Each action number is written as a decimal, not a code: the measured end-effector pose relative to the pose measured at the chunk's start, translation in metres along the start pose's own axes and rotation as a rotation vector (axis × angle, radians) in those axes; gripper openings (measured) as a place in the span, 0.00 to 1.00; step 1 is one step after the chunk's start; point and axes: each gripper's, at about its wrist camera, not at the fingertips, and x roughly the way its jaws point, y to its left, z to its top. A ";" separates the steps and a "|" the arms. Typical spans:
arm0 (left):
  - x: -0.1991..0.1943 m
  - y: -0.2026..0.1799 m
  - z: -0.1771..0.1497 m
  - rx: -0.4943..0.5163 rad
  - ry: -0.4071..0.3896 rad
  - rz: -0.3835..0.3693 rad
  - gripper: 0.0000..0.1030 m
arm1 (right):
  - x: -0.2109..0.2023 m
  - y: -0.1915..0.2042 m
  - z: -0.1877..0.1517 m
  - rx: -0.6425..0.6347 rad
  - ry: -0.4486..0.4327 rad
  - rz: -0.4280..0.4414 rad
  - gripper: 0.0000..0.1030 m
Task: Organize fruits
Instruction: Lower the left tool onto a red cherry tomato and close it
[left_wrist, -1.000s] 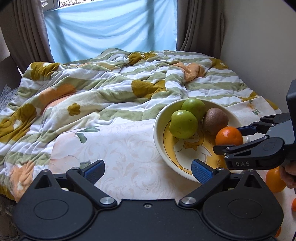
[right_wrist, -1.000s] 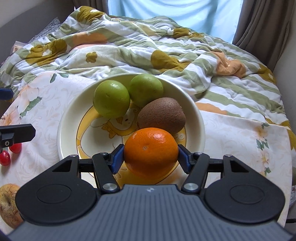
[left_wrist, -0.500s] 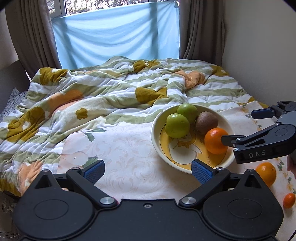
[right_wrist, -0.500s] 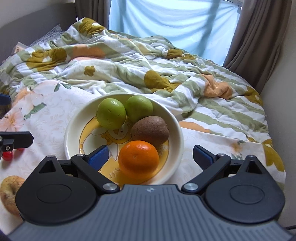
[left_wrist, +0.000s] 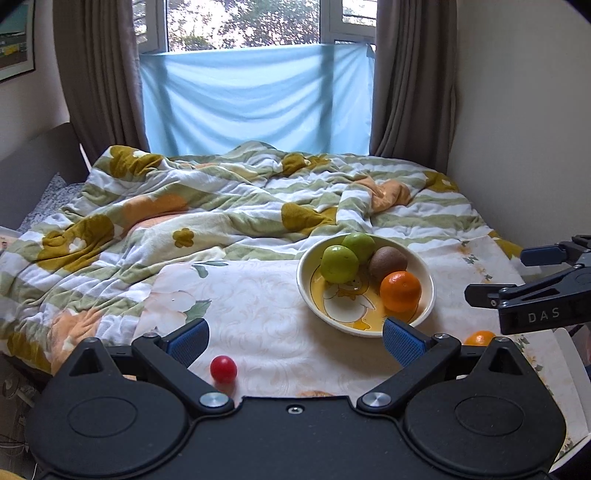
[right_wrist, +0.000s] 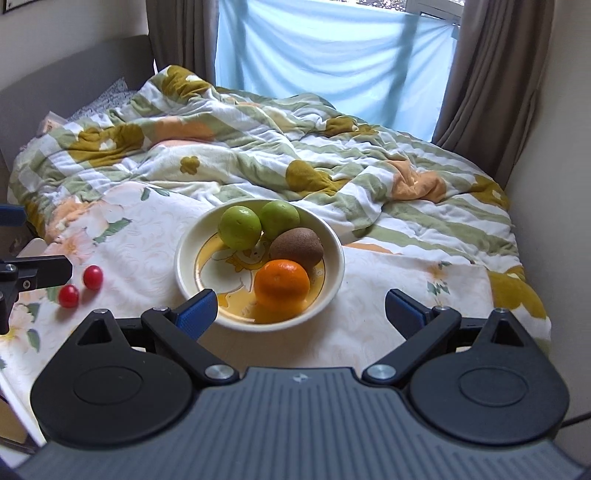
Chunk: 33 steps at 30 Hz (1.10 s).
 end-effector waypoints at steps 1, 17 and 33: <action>-0.005 -0.001 -0.003 -0.001 -0.004 0.010 1.00 | -0.005 -0.001 -0.002 0.009 0.000 0.005 1.00; -0.046 0.042 -0.041 -0.015 0.043 0.119 1.00 | -0.056 0.016 -0.023 0.054 -0.016 0.087 1.00; 0.009 0.108 -0.054 0.157 0.141 -0.007 1.00 | -0.038 0.082 -0.047 0.302 0.130 0.015 1.00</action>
